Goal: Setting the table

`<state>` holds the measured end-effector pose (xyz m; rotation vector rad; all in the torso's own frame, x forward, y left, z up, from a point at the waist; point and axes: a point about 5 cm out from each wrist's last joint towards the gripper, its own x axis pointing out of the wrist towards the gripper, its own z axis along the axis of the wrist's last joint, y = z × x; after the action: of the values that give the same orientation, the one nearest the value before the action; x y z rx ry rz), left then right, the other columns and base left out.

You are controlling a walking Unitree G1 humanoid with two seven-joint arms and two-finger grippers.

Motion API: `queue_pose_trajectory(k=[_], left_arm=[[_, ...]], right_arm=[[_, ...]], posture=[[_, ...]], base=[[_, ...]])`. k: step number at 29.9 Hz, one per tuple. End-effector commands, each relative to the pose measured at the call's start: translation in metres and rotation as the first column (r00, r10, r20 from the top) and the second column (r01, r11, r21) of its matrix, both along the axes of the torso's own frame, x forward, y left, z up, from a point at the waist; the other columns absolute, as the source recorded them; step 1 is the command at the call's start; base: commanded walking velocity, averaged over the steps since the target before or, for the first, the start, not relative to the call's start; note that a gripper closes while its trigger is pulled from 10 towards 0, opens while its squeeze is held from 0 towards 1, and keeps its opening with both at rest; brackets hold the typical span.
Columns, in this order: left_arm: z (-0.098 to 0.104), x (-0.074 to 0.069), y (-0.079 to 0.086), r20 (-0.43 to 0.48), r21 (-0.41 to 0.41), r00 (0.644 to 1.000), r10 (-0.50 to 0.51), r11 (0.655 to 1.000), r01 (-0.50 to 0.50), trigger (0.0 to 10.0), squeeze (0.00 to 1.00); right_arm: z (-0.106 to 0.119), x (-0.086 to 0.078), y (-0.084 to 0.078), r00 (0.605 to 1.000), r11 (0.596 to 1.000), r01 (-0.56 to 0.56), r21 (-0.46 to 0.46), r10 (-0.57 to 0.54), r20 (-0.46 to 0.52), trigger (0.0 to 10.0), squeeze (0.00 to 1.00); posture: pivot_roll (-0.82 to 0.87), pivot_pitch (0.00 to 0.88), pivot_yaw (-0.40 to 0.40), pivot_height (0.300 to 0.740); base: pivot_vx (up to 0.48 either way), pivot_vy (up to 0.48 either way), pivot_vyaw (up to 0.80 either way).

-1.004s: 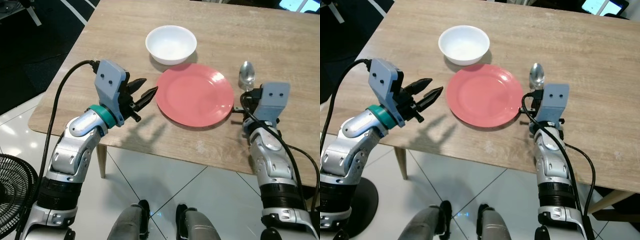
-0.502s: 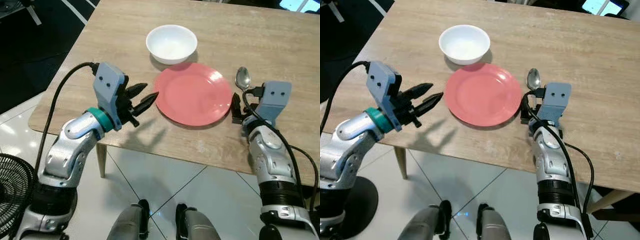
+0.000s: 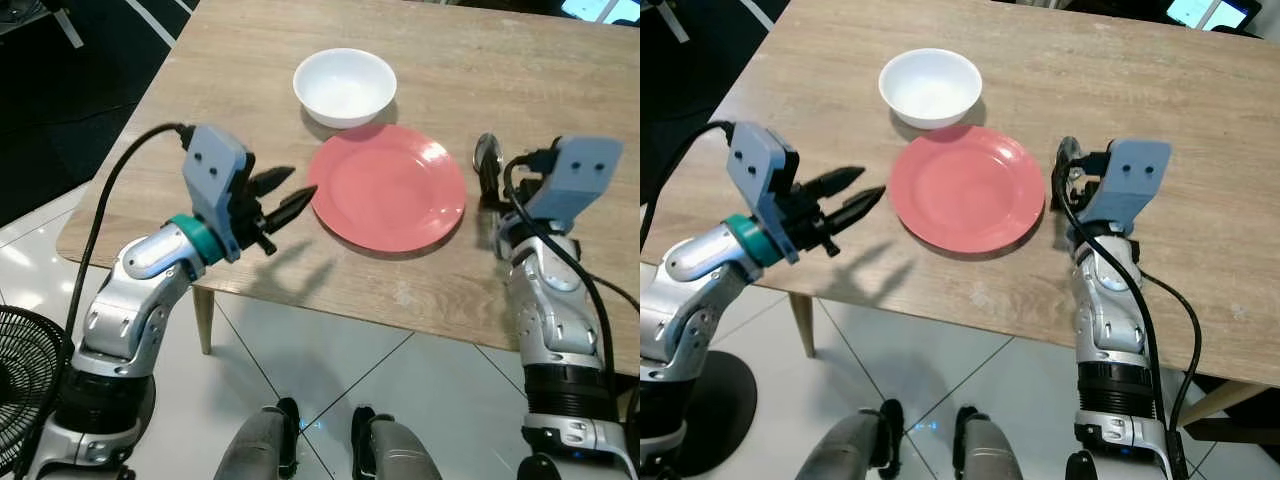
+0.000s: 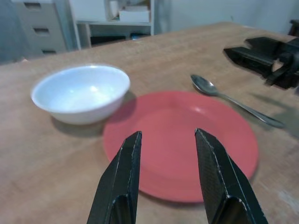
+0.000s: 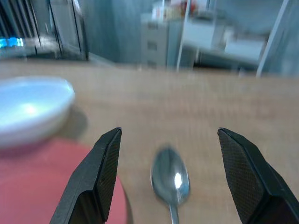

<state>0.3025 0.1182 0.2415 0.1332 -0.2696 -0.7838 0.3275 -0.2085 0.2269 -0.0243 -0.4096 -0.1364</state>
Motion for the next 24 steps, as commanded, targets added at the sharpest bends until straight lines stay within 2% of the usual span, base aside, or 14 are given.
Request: queue_pose_trajectory(k=[1, 3, 5, 6, 10, 17, 20, 21, 24], left_arm=[[-0.003, 0.000, 0.000, 0.003, 0.017, 1.000, 0.016, 1.000, -0.016, 10.0, 0.00], [-0.004, 0.002, 0.001, 0.025, 0.036, 0.998, 0.051, 0.998, -0.052, 10.0, 0.00], [-0.009, 0.008, 0.005, 0.020, 0.026, 0.991, 0.133, 0.991, -0.133, 10.0, 0.00], [-0.009, 0.008, 0.005, 0.020, 0.026, 0.991, 0.133, 0.991, -0.133, 10.0, 0.00], [-0.020, 0.015, 0.013, -0.036, -0.051, 0.961, 0.273, 0.960, -0.275, 10.0, 0.00], [-0.022, 0.019, 0.022, -0.057, -0.096, 0.924, 0.378, 0.919, -0.382, 10.0, 0.00], [-0.022, 0.019, 0.024, -0.049, -0.094, 0.913, 0.406, 0.908, -0.408, 10.0, 0.00], [-0.022, 0.021, 0.026, -0.034, -0.086, 0.896, 0.443, 0.892, -0.444, 10.0, 0.00], [-0.022, 0.022, 0.027, -0.012, -0.077, 0.879, 0.477, 0.876, -0.476, 10.0, 0.00]], right_arm=[[0.000, -0.003, 0.004, 1.000, 1.000, -0.005, -0.006, 0.005, 0.015, 10.0, 0.00], [0.001, -0.005, 0.014, 0.999, 0.999, -0.031, -0.011, 0.031, 0.034, 10.0, 0.00], [-0.002, -0.009, 0.027, 0.996, 0.997, -0.076, -0.012, 0.076, 0.043, 10.0, 0.00], [-0.002, -0.009, 0.027, 0.996, 0.997, -0.076, -0.012, 0.076, 0.043, 10.0, 0.00], [-0.012, -0.014, 0.047, 0.991, 0.991, -0.132, 0.025, 0.132, 0.028, 10.0, 0.00], [-0.017, -0.017, 0.059, 0.986, 0.985, -0.169, 0.017, 0.169, 0.016, 10.0, 0.00], [-0.018, -0.016, 0.060, 0.985, 0.985, -0.173, 0.013, 0.172, 0.012, 10.0, 0.00], [-0.018, -0.015, 0.061, 0.985, 0.985, -0.174, 0.011, 0.174, 0.011, 10.0, 0.00], [-0.018, -0.014, 0.061, 0.985, 0.985, -0.174, 0.009, 0.174, 0.009, 10.0, 0.00]], posture=[[0.01, 0.189, 0.100, 0.740], [0.01, 0.179, 0.109, 0.740], [0.01, 0.176, 0.112, 0.740], [0.01, 0.176, 0.112, 0.740], [0.00, 0.162, 0.120, 0.740], [0.00, 0.160, 0.119, 0.740], [0.01, 0.161, 0.118, 0.740], [0.01, 0.162, 0.117, 0.740], [0.01, 0.165, 0.114, 0.740]], base=[[0.000, 0.000, 0.00], [0.000, 0.000, 0.00], [0.000, 0.000, 0.00], [0.000, 0.000, 0.00], [0.000, 0.000, 0.00], [0.000, 0.000, 0.00], [0.000, 0.000, 0.00], [0.000, 0.000, 0.00], [0.000, 0.000, 0.00]])
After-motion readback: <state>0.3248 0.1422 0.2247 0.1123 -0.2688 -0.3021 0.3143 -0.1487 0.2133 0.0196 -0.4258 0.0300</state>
